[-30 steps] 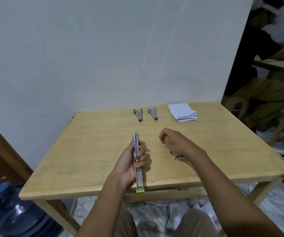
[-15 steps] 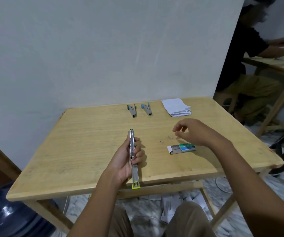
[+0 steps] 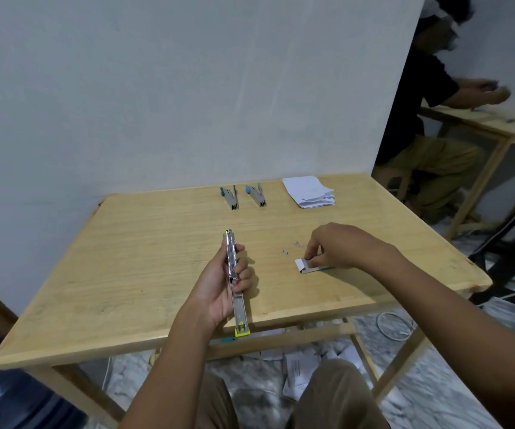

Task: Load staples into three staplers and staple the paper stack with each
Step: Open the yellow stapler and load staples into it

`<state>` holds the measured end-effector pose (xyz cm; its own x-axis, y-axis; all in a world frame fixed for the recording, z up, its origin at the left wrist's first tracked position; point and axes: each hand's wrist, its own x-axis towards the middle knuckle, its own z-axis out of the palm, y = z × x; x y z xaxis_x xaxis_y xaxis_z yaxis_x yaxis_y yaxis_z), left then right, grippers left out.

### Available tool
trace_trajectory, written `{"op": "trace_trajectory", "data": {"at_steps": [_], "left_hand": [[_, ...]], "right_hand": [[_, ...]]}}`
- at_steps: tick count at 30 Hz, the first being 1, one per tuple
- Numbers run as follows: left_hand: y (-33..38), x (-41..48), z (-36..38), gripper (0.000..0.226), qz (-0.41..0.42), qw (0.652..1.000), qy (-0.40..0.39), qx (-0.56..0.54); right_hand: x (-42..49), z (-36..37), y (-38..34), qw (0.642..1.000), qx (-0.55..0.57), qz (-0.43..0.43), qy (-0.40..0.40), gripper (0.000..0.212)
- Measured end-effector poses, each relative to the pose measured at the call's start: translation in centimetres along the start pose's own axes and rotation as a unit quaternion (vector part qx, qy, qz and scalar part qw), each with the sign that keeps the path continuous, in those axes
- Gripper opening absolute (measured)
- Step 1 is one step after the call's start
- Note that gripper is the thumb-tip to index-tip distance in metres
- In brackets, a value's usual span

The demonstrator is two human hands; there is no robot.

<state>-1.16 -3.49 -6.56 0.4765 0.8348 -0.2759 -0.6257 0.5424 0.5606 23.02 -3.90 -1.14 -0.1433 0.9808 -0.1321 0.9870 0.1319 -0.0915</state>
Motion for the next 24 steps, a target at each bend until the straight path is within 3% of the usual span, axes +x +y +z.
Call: {"op": "trace_trajectory", "data": {"at_steps": [12, 24], "left_hand": [[0.1, -0.2, 0.4, 0.036, -0.006, 1.0, 0.003, -0.001], [0.0, -0.3, 0.4, 0.036, -0.007, 1.0, -0.003, 0.0]], "right_hand": [[0.2, 0.3, 0.2, 0.999, -0.034, -0.032, 0.014, 0.009], [0.4, -0.7, 0.0, 0.998, -0.033, -0.027, -0.043, 0.013]]}}
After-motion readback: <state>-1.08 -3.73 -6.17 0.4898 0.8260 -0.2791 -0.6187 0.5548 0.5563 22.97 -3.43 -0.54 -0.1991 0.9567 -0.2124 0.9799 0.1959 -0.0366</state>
